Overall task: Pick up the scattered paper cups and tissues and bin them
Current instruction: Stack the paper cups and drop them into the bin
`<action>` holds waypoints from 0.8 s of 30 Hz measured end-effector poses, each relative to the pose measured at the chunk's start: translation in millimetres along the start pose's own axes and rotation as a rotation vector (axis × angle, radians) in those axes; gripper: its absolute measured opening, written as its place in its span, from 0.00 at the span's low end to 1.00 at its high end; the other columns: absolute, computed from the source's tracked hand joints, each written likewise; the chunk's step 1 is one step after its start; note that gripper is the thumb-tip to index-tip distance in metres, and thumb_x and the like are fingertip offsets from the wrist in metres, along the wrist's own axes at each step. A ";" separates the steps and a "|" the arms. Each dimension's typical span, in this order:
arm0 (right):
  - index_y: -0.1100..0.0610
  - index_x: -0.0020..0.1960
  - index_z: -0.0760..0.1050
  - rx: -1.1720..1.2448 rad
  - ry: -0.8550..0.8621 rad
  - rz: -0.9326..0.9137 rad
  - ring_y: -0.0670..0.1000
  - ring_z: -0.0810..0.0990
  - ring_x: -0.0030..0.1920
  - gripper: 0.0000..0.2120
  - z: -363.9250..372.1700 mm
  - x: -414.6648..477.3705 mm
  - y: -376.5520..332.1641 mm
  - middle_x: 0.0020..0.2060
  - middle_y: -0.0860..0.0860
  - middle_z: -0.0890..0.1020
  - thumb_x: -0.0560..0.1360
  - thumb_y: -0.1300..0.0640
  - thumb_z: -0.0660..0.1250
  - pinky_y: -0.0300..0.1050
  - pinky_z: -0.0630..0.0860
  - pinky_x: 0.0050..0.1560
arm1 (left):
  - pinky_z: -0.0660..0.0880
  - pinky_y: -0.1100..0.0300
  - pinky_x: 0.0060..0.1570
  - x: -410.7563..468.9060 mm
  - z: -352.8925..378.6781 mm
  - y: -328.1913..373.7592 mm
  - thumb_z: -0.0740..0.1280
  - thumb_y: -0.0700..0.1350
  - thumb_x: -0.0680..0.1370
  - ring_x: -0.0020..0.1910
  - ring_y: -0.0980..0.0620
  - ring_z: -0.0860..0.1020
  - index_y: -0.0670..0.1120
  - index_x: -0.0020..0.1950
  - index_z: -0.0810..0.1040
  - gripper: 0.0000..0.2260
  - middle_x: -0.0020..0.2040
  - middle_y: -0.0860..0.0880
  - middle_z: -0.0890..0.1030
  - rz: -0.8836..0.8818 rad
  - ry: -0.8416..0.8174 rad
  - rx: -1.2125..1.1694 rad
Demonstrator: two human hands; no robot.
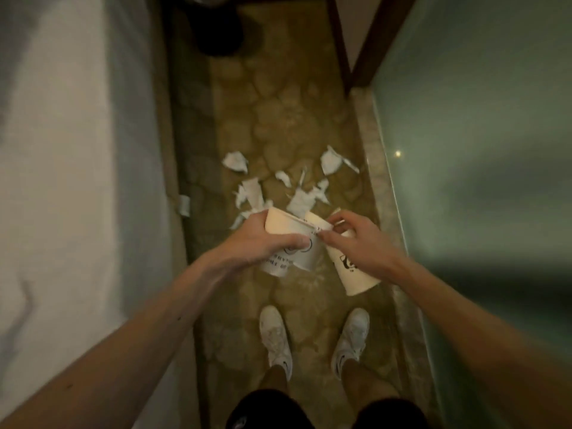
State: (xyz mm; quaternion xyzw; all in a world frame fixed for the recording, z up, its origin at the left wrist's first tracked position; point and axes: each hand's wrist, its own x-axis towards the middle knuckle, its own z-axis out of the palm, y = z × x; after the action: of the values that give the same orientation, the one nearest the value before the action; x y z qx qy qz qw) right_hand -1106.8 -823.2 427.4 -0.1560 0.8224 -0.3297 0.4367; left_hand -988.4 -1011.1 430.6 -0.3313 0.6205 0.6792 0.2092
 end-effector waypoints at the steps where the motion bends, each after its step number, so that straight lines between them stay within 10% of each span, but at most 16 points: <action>1: 0.47 0.59 0.76 0.004 0.006 -0.030 0.39 0.78 0.45 0.14 -4.0 -8.7 -29.2 0.46 0.40 0.79 0.75 0.44 0.69 0.34 0.69 0.38 | 0.82 0.59 0.46 -22.4 -13.9 17.9 0.82 0.50 0.64 0.47 0.55 0.85 0.49 0.58 0.81 0.24 0.48 0.53 0.87 0.026 0.009 0.007; 16: 0.44 0.61 0.79 0.289 0.009 -0.213 0.43 0.85 0.42 0.17 -74.7 -21.4 -236.4 0.48 0.44 0.84 0.72 0.49 0.74 0.39 0.81 0.38 | 0.79 0.66 0.37 -122.7 -105.0 183.6 0.79 0.57 0.58 0.44 0.57 0.85 0.51 0.57 0.78 0.30 0.46 0.54 0.86 0.197 0.283 -0.169; 24: 0.44 0.58 0.81 0.347 -0.098 -0.279 0.44 0.85 0.43 0.18 -126.9 72.4 -318.7 0.46 0.42 0.85 0.69 0.49 0.77 0.36 0.79 0.37 | 0.82 0.51 0.50 -75.2 -159.7 270.2 0.79 0.63 0.58 0.51 0.51 0.84 0.52 0.62 0.78 0.36 0.53 0.52 0.85 0.191 0.454 -0.176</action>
State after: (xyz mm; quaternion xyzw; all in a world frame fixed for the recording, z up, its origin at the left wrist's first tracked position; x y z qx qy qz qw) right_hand -1262.3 -1045.0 650.0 -0.2063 0.7017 -0.5155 0.4464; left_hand -1093.8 -1196.8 672.7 -0.4323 0.6185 0.6555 -0.0302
